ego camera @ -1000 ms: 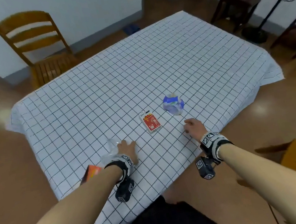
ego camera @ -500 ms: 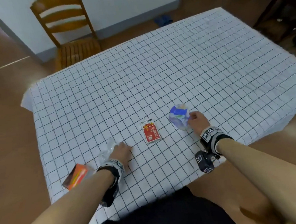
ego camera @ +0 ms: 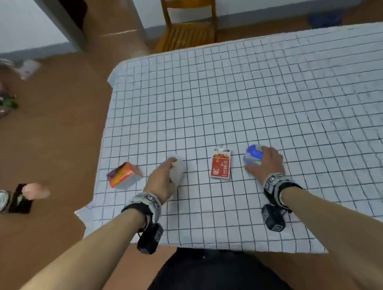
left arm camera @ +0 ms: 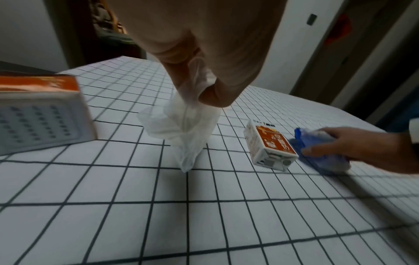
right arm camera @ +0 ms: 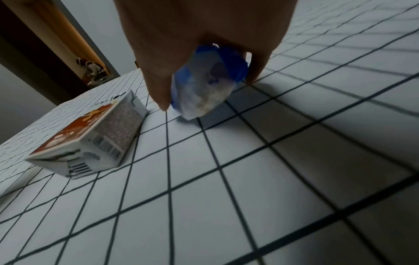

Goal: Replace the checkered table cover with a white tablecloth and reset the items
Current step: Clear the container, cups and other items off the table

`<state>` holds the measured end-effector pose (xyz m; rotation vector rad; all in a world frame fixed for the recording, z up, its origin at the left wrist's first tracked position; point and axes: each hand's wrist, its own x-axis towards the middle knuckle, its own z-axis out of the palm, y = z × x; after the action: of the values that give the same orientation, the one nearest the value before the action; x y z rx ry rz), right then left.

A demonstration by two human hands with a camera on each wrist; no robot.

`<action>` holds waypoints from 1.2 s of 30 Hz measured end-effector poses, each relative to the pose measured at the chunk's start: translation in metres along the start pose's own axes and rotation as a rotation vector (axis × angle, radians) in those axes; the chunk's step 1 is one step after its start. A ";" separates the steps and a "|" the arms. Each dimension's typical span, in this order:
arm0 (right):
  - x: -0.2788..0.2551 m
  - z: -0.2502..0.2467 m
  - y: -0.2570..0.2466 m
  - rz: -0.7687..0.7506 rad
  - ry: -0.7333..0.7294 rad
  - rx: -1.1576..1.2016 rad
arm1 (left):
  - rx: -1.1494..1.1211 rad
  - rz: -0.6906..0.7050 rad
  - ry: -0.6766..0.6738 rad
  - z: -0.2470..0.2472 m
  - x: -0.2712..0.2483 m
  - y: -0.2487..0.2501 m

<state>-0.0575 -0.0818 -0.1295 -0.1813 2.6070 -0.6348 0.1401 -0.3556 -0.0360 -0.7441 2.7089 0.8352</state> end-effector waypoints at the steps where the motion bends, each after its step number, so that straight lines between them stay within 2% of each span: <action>1: 0.003 0.006 0.000 -0.014 0.008 -0.046 | -0.027 -0.023 0.020 -0.005 -0.005 -0.002; 3: 0.006 0.009 -0.006 -0.038 0.014 -0.096 | -0.062 -0.064 0.065 -0.016 -0.014 -0.009; 7: 0.015 0.008 -0.016 -0.029 0.019 -0.038 | -0.106 -0.127 0.166 -0.038 -0.024 -0.027; 10: 0.019 0.002 -0.031 -0.005 0.028 0.035 | -0.091 -0.181 0.306 -0.060 -0.022 -0.039; 14: 0.016 -0.009 -0.053 0.010 0.099 0.121 | -0.069 -0.134 0.478 -0.093 -0.011 -0.059; 18: 0.011 -0.008 -0.076 -0.003 0.088 0.167 | 0.135 -0.104 0.414 -0.110 0.002 -0.085; 22: 0.000 0.003 -0.100 -0.043 0.081 0.153 | 0.153 -0.053 0.256 -0.092 0.005 -0.116; 27: -0.003 0.042 -0.108 0.020 -0.058 0.019 | 0.217 0.129 0.193 -0.065 0.015 -0.141; 31: -0.017 0.062 -0.119 0.070 -0.130 -0.246 | 0.303 0.091 0.210 -0.060 0.015 -0.138; 34: -0.022 0.069 -0.125 0.076 -0.155 -0.281 | 0.221 0.045 0.144 -0.055 0.018 -0.148; 36: -0.022 0.073 -0.128 0.093 -0.148 -0.269 | 0.144 0.076 0.144 -0.055 0.019 -0.158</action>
<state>-0.0019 -0.2194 -0.1191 -0.1810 2.5302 -0.2272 0.2041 -0.5072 -0.0717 -0.6993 2.9037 0.6159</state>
